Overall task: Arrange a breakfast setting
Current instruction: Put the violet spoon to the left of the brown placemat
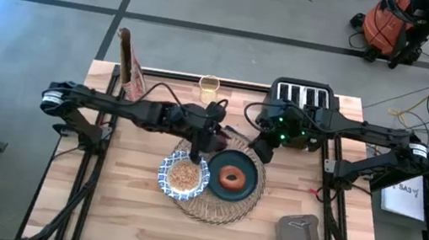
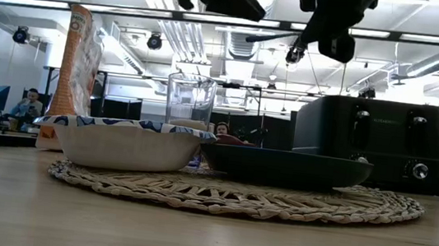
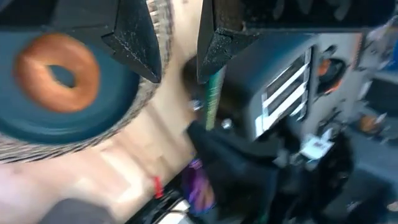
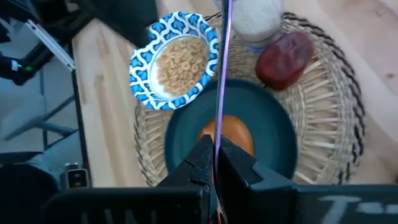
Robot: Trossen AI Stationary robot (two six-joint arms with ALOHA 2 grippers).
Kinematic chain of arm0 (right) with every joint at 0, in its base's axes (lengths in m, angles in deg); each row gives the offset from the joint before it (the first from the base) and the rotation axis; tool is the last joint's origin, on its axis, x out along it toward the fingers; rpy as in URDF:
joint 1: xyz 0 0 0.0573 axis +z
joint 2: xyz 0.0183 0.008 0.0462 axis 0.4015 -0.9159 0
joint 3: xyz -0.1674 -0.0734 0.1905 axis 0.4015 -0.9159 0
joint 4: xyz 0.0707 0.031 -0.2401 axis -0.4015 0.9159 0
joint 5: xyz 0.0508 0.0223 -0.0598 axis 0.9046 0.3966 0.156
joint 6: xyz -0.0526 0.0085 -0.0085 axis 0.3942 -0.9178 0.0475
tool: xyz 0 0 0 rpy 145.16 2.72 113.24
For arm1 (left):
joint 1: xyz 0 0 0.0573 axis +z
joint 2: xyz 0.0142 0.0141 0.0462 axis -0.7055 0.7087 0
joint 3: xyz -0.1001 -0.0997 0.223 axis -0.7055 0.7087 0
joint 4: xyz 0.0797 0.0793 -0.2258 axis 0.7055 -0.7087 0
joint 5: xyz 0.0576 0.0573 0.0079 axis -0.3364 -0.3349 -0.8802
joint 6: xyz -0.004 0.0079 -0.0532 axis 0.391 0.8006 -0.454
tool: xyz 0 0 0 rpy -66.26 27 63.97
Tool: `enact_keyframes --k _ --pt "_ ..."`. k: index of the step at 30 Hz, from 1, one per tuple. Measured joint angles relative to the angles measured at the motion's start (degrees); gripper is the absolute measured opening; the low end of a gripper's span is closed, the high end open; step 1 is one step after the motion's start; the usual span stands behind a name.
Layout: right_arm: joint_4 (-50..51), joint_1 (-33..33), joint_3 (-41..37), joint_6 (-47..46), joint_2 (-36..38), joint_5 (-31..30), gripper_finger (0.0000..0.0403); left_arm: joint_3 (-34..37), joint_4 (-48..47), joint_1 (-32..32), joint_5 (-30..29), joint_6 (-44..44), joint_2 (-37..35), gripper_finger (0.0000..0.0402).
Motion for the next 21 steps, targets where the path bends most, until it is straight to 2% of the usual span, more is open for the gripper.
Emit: enact_keyframes --k 5,11,15,21 --pt "-0.3 0.0 0.0 -2.2 0.0 0.4 0.0008 0.0 2.6 0.0 -4.5 0.1 1.4 0.0103" --pt "-1.6 0.0 0.0 -4.6 0.0 1.4 0.0008 0.0 2.5 0.0 -6.9 0.1 3.9 0.0160" --pt "-2.9 0.0 0.0 -6.3 -0.1 1.3 0.0009 -1.4 2.5 -0.2 -12.5 0.6 5.2 0.0189" --pt "-3.1 -0.1 0.0 -8.4 -0.3 2.0 0.0009 -3.5 2.6 -0.2 -14.3 0.7 6.0 0.0184"
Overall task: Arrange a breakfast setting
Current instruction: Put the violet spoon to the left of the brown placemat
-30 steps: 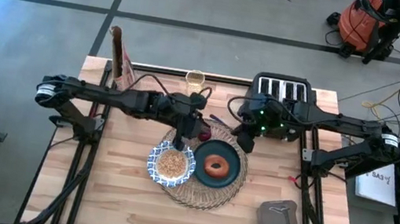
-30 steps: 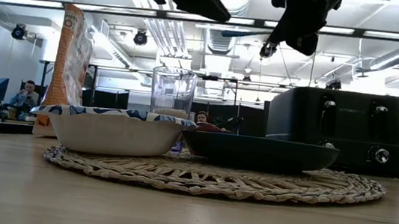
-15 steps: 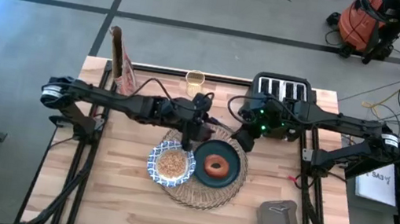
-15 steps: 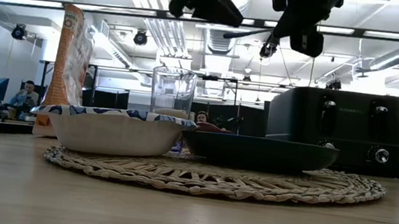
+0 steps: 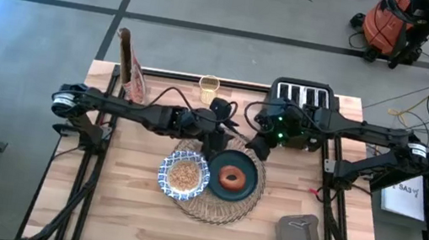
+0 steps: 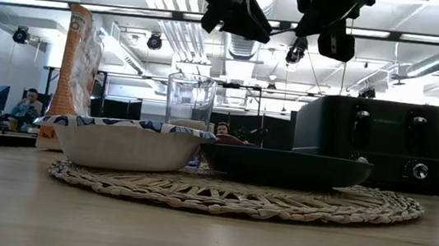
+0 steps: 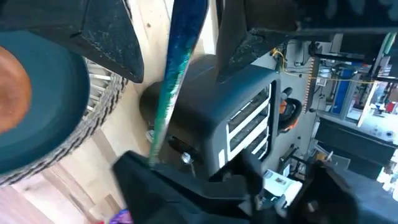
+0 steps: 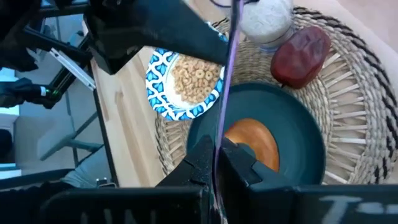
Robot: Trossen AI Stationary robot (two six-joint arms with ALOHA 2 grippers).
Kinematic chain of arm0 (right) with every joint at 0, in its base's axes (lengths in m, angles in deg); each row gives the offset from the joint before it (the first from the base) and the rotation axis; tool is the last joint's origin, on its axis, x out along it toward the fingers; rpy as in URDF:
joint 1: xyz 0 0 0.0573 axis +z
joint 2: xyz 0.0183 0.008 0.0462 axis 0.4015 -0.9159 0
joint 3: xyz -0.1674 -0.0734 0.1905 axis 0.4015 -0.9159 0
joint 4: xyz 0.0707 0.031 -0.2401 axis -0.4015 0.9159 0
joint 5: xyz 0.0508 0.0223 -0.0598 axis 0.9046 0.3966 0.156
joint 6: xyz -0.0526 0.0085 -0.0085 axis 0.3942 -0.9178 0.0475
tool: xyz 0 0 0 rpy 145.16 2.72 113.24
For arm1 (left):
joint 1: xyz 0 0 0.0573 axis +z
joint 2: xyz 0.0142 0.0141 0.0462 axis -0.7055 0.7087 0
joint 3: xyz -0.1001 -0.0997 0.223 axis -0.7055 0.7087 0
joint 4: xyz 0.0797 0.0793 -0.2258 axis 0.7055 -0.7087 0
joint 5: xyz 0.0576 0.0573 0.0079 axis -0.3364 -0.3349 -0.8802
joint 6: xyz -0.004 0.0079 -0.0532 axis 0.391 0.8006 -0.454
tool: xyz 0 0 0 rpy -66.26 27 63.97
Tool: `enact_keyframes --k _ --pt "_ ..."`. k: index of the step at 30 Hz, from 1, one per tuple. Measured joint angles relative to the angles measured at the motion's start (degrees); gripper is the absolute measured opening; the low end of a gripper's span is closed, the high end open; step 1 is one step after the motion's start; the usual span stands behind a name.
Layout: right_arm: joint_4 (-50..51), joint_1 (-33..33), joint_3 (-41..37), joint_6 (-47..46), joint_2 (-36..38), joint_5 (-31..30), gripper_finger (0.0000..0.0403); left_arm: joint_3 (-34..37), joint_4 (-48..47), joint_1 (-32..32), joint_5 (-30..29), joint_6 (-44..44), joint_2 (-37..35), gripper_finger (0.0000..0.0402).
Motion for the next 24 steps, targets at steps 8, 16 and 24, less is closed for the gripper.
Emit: enact_keyframes --k 8,16,24 --pt "-1.0 0.0 0.0 -1.6 0.0 0.0 0.0008 -1.5 -0.9 0.0 0.0 0.0 0.0 0.0153" --pt "-3.3 0.0 0.0 -3.1 0.0 1.3 0.0008 -1.5 -1.4 0.0 0.1 -0.7 0.0 0.0120" --pt "-3.3 0.0 0.0 -3.6 0.0 1.3 0.0008 -1.5 -1.3 0.0 0.1 -0.7 0.0 0.0074"
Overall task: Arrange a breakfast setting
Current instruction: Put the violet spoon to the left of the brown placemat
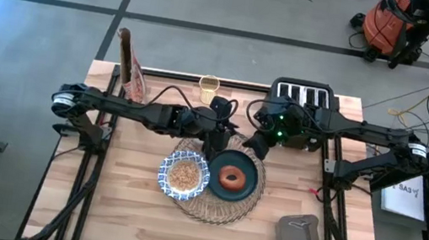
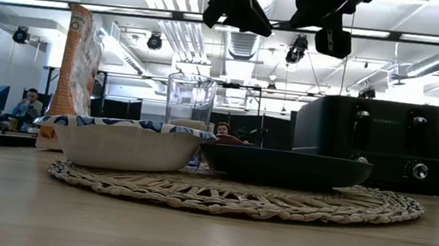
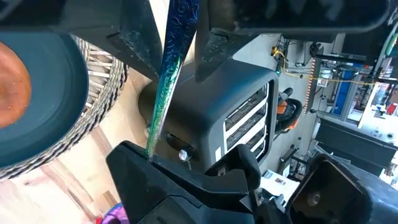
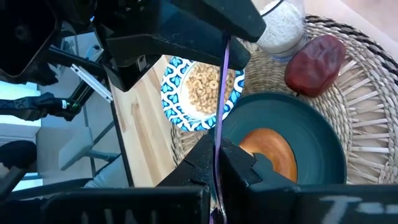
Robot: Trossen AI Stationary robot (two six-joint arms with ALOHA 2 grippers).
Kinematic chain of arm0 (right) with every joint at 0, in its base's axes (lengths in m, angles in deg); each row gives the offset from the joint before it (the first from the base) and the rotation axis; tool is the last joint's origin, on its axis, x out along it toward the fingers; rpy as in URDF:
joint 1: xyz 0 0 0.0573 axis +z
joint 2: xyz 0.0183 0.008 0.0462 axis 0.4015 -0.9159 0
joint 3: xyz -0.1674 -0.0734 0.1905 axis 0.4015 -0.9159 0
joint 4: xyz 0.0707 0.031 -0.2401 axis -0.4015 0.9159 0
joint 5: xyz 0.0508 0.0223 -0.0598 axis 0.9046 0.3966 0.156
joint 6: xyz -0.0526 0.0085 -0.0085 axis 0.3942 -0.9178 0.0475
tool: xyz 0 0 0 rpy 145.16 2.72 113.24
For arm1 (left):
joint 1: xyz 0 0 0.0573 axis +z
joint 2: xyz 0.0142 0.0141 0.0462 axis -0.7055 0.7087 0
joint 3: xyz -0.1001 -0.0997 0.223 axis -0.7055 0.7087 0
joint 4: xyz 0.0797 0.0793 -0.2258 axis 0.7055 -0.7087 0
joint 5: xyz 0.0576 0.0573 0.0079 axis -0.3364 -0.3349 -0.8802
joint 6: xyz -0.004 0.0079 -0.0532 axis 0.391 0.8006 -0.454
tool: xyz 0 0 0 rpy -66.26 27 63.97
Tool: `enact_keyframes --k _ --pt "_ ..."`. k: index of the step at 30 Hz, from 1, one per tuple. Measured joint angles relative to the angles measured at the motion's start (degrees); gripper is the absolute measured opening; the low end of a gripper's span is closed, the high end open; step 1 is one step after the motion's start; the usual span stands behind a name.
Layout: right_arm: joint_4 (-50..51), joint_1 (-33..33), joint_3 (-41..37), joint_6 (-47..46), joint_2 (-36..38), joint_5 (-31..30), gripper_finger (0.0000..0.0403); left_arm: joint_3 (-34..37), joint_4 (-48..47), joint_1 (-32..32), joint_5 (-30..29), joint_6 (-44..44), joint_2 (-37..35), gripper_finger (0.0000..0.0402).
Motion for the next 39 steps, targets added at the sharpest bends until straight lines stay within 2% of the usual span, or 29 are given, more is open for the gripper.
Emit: enact_keyframes --k 6,20,25,35,39 --pt "0.0 0.0 0.0 0.0 -0.4 0.0 0.0008 0.0 -0.5 0.0 0.2 0.1 0.0 0.0025" --pt "-2.0 0.0 0.0 0.9 -1.4 0.0 0.0018 0.0 -3.0 0.0 0.1 -0.8 0.0 0.0024" --pt "-2.3 0.0 0.0 1.7 -1.3 0.0 0.0054 0.0 -4.0 0.0 0.0 -1.6 0.0 0.0024" --pt "-2.7 0.0 0.0 6.8 -1.2 -0.5 0.0153 0.0 -4.4 0.0 0.3 -1.7 0.0 0.0024" --pt "-2.6 -0.1 0.0 10.0 -1.2 -1.9 0.0181 0.0 -4.4 0.0 2.6 -2.1 -0.1 0.0024"
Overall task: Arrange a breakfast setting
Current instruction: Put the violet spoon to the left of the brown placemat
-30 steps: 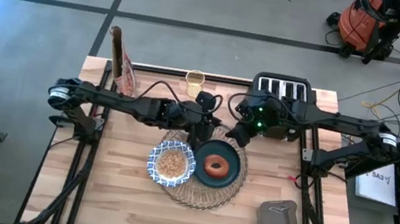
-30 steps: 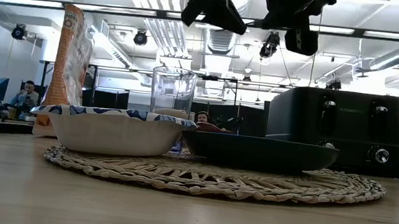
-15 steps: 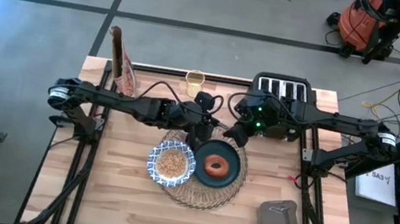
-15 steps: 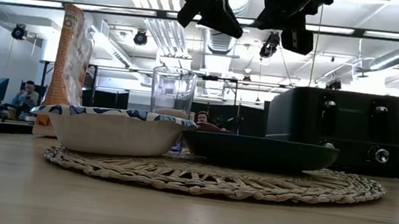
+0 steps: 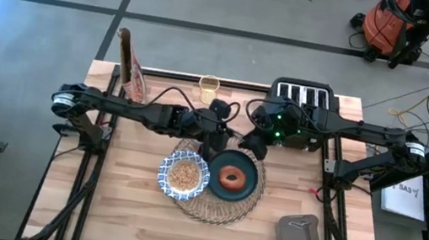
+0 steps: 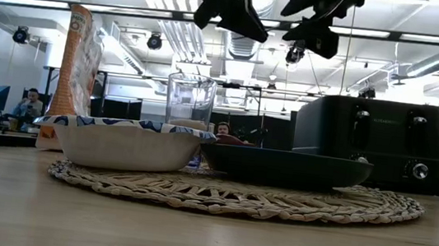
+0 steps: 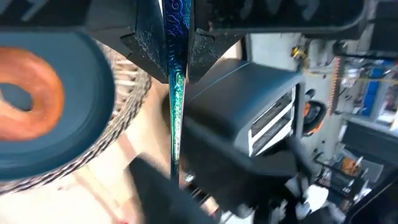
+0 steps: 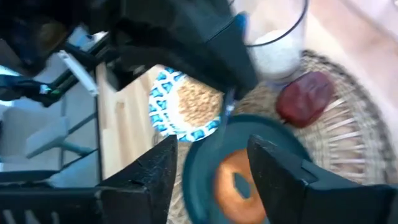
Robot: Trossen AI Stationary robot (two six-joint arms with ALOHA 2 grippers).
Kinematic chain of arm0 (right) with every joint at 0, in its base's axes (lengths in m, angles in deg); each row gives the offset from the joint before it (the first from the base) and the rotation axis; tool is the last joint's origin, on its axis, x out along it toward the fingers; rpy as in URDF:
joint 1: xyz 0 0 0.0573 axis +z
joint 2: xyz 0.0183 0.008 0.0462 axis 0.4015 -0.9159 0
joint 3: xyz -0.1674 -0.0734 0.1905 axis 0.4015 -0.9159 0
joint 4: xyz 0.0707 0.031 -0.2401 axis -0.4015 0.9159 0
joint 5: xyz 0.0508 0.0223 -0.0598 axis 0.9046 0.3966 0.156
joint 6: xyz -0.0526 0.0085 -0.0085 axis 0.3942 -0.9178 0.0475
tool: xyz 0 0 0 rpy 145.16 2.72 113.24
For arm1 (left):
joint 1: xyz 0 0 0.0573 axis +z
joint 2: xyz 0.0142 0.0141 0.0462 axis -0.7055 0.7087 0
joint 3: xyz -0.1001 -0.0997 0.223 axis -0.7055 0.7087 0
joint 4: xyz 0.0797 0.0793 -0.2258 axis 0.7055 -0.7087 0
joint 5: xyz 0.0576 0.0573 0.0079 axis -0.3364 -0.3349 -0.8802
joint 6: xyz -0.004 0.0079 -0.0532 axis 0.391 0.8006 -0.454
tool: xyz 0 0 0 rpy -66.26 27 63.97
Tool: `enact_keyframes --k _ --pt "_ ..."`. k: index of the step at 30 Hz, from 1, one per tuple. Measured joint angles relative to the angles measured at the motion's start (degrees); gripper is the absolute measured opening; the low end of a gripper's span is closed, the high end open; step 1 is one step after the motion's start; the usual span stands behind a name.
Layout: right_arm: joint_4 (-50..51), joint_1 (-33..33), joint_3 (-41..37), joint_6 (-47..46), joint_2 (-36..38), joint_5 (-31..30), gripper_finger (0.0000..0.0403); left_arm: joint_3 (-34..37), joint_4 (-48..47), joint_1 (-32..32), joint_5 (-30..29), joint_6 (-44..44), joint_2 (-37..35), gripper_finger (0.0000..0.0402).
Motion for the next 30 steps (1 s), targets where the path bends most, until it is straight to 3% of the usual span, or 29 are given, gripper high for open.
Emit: enact_keyframes --k 8,13,20,26,30 --pt "0.2 -2.7 0.0 1.6 0.0 -2.0 0.0215 0.0 -1.3 0.1 1.1 -2.3 0.0 0.0024" --pt "0.7 -4.9 0.0 3.1 0.4 -1.5 0.0217 -1.7 -7.6 0.4 1.1 -6.8 0.0 0.0024" --pt "6.6 -7.0 4.5 12.4 0.5 -1.6 0.0215 -4.5 -19.2 1.0 1.1 -23.0 -0.1 0.0024" --pt "15.2 -7.0 9.9 23.2 0.5 -1.7 0.0215 -8.1 -36.0 0.9 2.0 -40.0 -0.1 0.0024" --pt "20.0 -7.0 12.1 26.6 0.6 -5.3 0.0215 -8.5 -45.7 0.5 4.1 -52.6 -0.6 0.0024"
